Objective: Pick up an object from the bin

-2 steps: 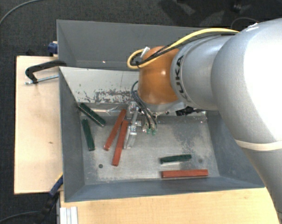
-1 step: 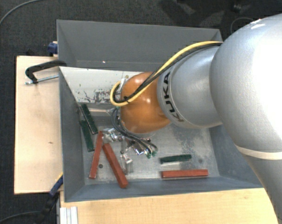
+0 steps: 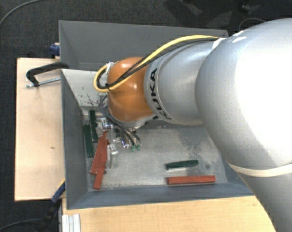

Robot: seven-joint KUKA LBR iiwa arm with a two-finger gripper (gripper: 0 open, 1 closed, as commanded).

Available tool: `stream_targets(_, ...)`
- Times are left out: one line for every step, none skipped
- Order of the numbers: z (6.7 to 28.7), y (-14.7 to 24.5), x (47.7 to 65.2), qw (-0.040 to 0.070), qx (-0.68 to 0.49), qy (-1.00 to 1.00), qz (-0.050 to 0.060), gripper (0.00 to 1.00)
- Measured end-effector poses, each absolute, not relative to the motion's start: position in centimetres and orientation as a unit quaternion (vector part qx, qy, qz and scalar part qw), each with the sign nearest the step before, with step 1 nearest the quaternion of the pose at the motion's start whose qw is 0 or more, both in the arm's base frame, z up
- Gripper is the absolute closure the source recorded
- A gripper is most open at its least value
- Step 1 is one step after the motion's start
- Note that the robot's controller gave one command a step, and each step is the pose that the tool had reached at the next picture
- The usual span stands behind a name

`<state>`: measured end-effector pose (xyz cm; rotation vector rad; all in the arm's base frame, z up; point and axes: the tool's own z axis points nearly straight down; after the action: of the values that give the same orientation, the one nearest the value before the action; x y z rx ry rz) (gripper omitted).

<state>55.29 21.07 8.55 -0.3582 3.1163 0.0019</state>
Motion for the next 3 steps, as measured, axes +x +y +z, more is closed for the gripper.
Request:
stream_targets(7.2, 17.8, 56.7, 0.002, -0.169, 0.986, 0.001, 0.00)
stream_targets(7.6, 17.8, 56.9, 0.006, -0.170, 0.985, 0.000, 1.00)
stream_targets(17.5, 18.7, 57.2, 0.008, -0.220, 0.976, 0.001, 1.00)
